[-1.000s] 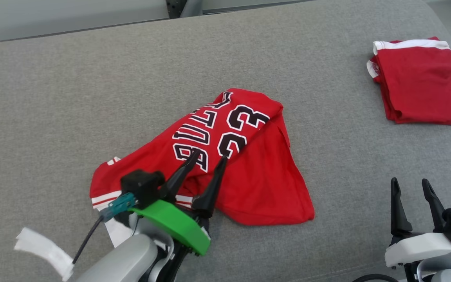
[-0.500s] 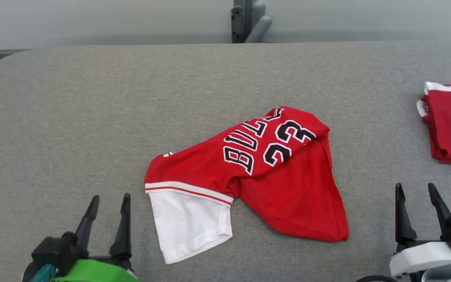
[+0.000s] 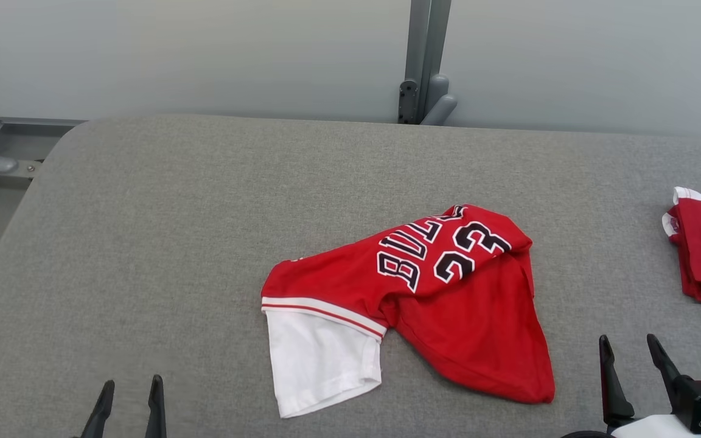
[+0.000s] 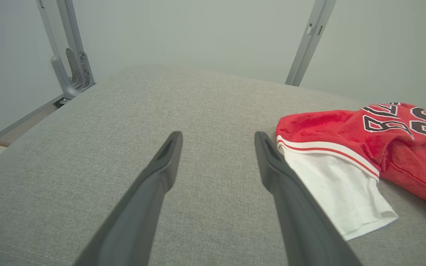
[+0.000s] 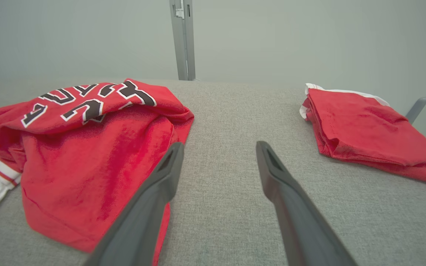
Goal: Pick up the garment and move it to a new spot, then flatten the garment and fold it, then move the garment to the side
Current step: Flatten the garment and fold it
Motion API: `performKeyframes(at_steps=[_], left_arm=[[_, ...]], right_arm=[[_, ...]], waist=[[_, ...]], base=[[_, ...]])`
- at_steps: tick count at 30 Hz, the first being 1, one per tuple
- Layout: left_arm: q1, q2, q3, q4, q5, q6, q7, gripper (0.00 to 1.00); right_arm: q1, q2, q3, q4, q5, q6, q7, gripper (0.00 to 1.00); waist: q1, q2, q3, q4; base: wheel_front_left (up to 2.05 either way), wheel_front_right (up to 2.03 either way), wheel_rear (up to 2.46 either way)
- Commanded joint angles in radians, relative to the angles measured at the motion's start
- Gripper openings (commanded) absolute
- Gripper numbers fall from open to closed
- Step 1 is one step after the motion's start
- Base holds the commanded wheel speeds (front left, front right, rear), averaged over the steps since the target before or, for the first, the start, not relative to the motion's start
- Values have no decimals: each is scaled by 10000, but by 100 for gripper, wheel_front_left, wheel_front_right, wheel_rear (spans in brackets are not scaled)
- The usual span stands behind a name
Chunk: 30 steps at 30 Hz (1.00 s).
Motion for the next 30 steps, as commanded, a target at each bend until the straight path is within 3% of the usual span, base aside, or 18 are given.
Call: performKeyframes(at_steps=[1,5,10,30], left_arm=[[188,-93,105,99,159,-166,4,100],[282,-380,455,256,651,-604,2,100],[133,-629,649,228,956,-758,2,100],[-78,-405,315,309,790,-781,1,100]], right_arm=[[159,-29,7,77,-8,-13,-12,100],[286,-29,8,216,0,-13,-12,100],[252,-29,32,261,75,-13,-12,100],[-18,-28,181,249,391,-13,-12,100]], waist=[[0,2,-123,-104],[0,2,-205,-235],[0,2,-209,-371],[0,2,5,-595]], base=[[0,0,0],[0,0,0],[0,0,0],[0,0,0]])
